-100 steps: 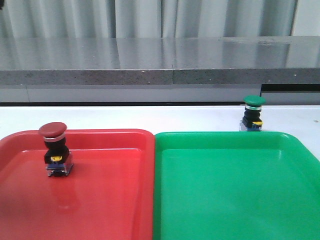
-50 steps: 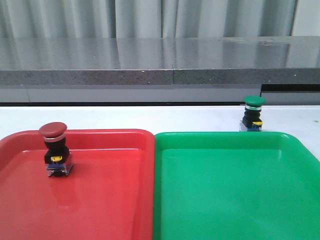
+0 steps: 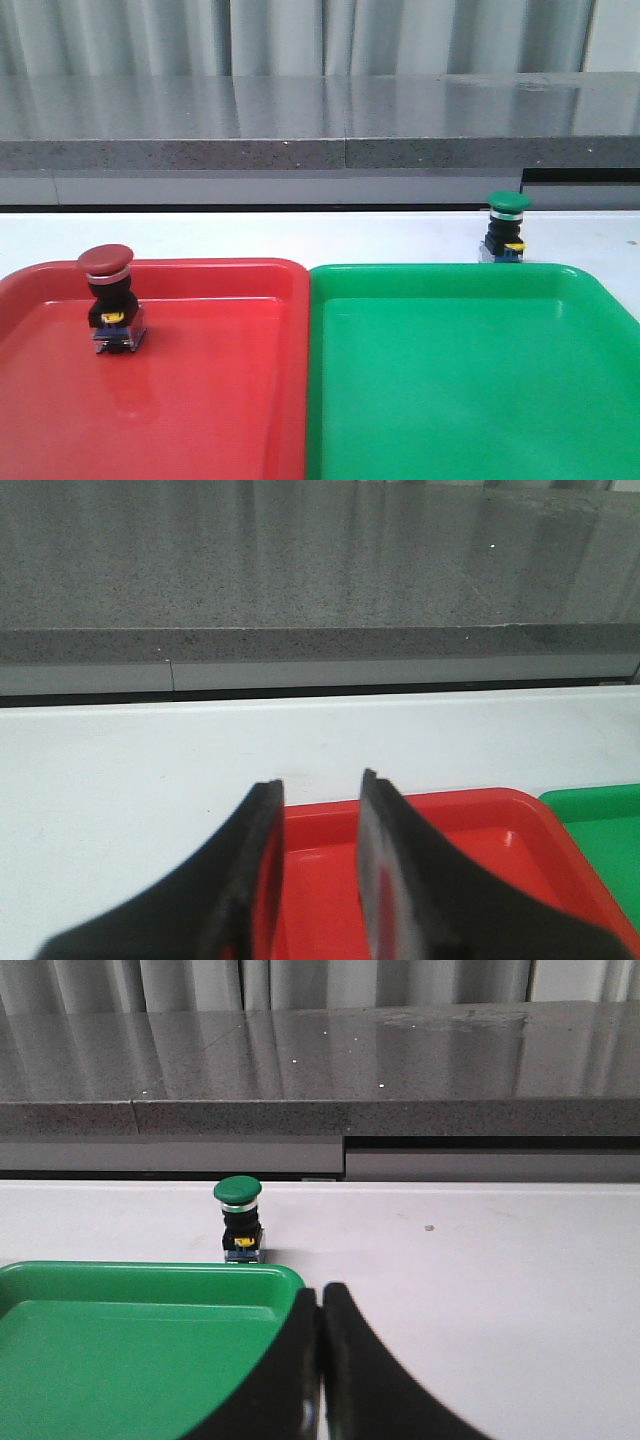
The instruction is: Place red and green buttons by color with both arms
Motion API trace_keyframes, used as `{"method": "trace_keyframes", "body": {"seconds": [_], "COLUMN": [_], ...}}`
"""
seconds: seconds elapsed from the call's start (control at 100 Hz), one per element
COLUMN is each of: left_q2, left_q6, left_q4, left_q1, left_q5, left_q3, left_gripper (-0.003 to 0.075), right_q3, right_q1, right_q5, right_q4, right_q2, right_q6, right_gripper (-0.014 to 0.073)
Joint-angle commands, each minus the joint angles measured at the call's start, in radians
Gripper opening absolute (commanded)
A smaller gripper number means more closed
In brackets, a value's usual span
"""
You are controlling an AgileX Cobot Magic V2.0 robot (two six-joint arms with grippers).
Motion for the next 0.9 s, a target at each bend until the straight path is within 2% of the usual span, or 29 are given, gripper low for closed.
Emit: {"method": "trace_keyframes", "body": {"seconds": [0.0,0.06,0.77,0.89], "left_q2": [0.006,0.006,0.006,0.006], "left_q6": [-0.001,-0.001,-0.001,-0.001], "left_q4": [-0.006,-0.004,-0.004,0.013], "left_q1": [0.001,0.001,0.001,0.001], "left_q5": [-0.066,-0.068,-0.068,-0.117], "left_q3": [-0.027,-0.027,-0.027,-0.024], "left_gripper": [0.0034,-0.002,-0.0019,-0.0019], "right_q3": [-0.014,-0.014,-0.014,-0.014], "right_q1": [-0.003,-0.003,-0.003,-0.003], "right_q5": [-0.085,-0.085,-0.085,-0.085], "right_q4": [-0.008,-0.008,-0.008,-0.008], "right_q2": [-0.021,-0.021,-0.021,-0.021], "right_q6": [-0.003,-0.003,-0.003,-0.003], "right_gripper": [-0.0067,-0.0067,-0.0067,-0.0067]}}
